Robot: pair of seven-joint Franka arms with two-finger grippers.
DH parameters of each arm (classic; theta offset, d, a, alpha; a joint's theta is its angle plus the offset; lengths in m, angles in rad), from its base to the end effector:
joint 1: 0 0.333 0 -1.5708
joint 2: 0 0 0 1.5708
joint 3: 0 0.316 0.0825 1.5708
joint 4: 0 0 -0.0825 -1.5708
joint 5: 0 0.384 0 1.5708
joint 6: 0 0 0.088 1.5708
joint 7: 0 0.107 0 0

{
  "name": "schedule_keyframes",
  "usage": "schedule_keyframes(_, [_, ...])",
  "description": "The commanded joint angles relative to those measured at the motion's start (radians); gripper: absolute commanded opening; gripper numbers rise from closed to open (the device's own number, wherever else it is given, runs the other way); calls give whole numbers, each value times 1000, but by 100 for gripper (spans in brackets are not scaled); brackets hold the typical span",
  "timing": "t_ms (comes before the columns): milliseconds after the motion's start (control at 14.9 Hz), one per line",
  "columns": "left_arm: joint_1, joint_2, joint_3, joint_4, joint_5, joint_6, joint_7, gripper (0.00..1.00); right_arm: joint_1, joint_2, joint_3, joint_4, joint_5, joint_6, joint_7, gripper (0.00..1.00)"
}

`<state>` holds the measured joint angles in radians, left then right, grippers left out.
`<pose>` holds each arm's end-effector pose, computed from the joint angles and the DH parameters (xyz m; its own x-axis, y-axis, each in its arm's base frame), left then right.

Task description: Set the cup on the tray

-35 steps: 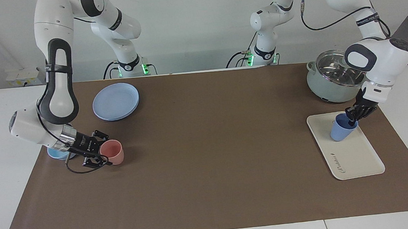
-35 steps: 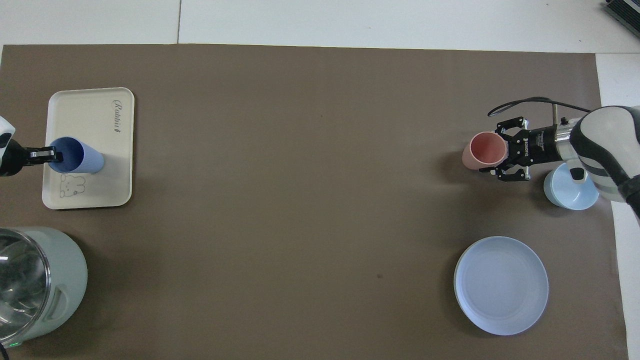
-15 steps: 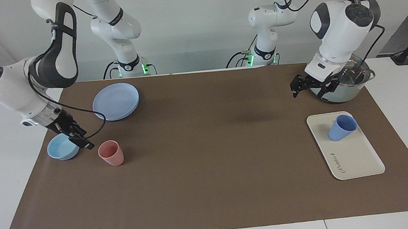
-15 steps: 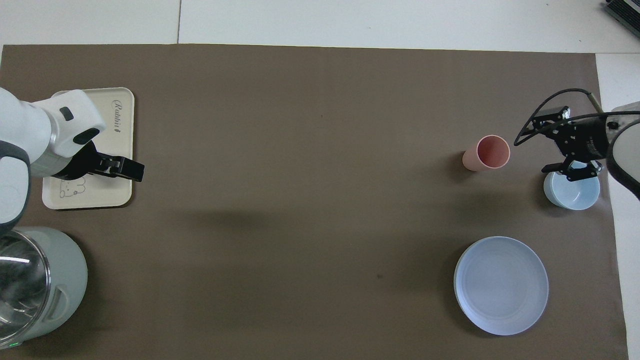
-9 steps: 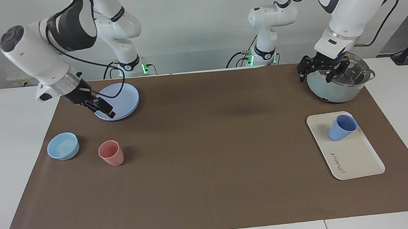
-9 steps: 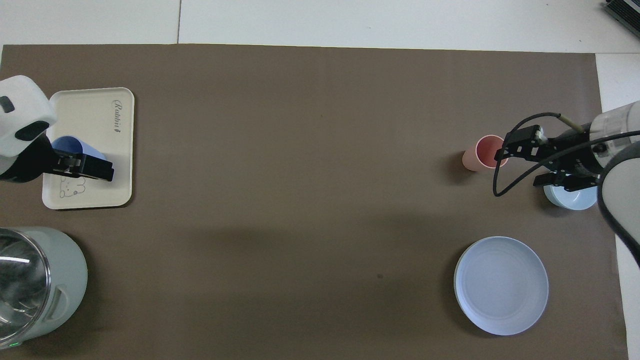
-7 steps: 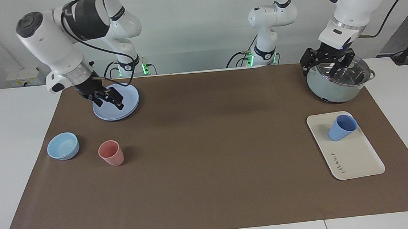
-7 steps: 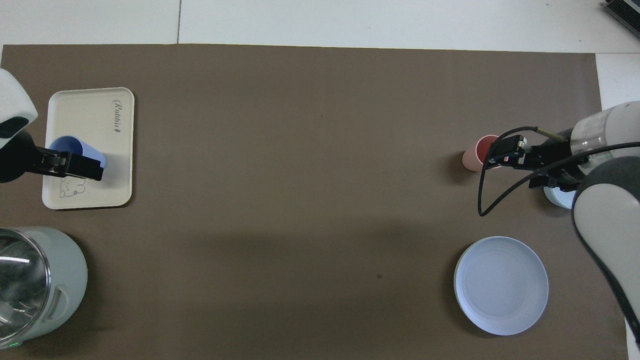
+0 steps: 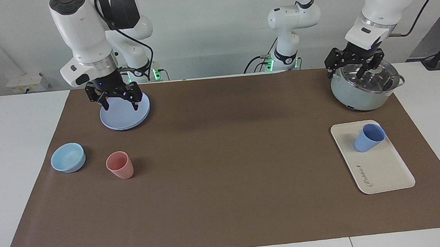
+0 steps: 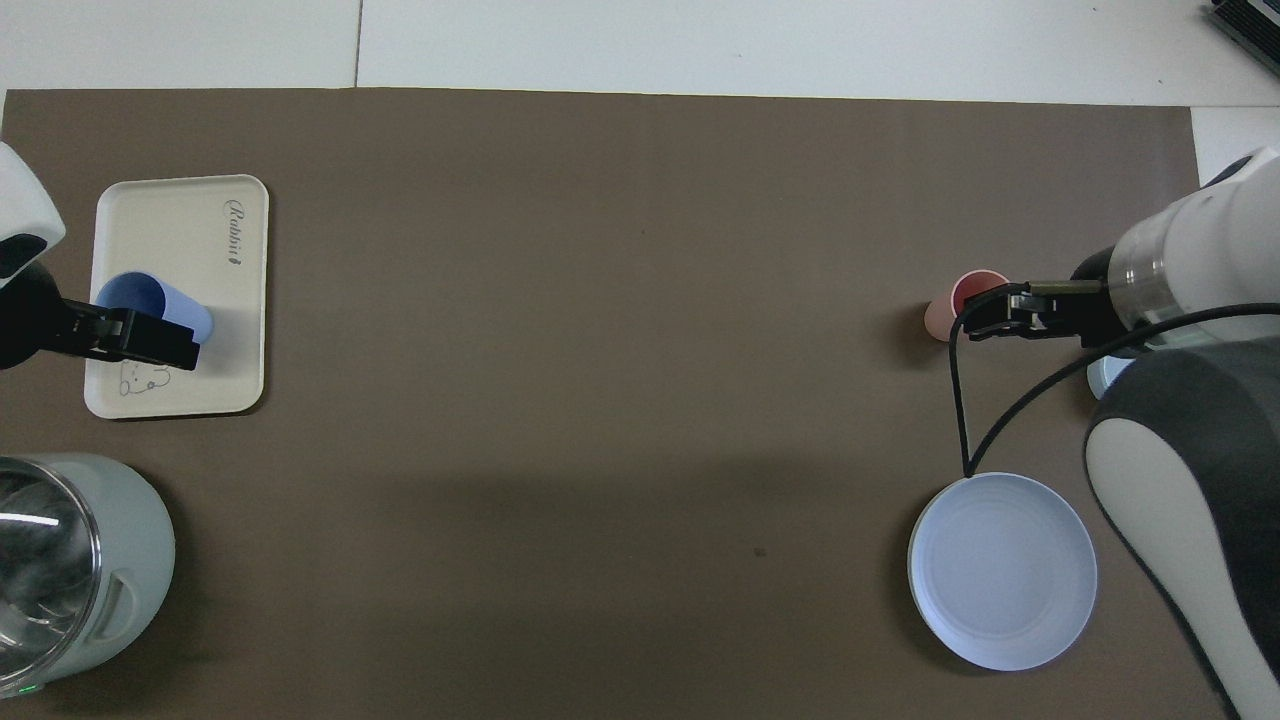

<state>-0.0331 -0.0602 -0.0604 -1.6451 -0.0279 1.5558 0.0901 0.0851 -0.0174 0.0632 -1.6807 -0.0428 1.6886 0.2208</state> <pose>0.5306 -0.0538 0.6209 0.9828 -0.1827 -0.0269 -0.1820 -0.9829 0.0268 0.5521 0.0786 0.5924 0.9972 -0.0673 0.0341 -0.0685 -0.9970 0.0371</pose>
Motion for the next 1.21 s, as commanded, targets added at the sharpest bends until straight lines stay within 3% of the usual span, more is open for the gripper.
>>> schedule_keyframes(0, [-2, 19, -3, 60, 43, -68, -6, 100, -7, 31, 3, 93, -31, -58, -60, 99])
schedule_keyframes(404, [-2, -1, -1, 11, 42, -46, -15, 100, -21, 11, -9, 131, -28, -138, -129, 99])
schedule_keyframes(1144, [2, 0, 4, 28, -4, -30, -9, 100, -22, -9, -11, 99, -11, -144, -164, 99])
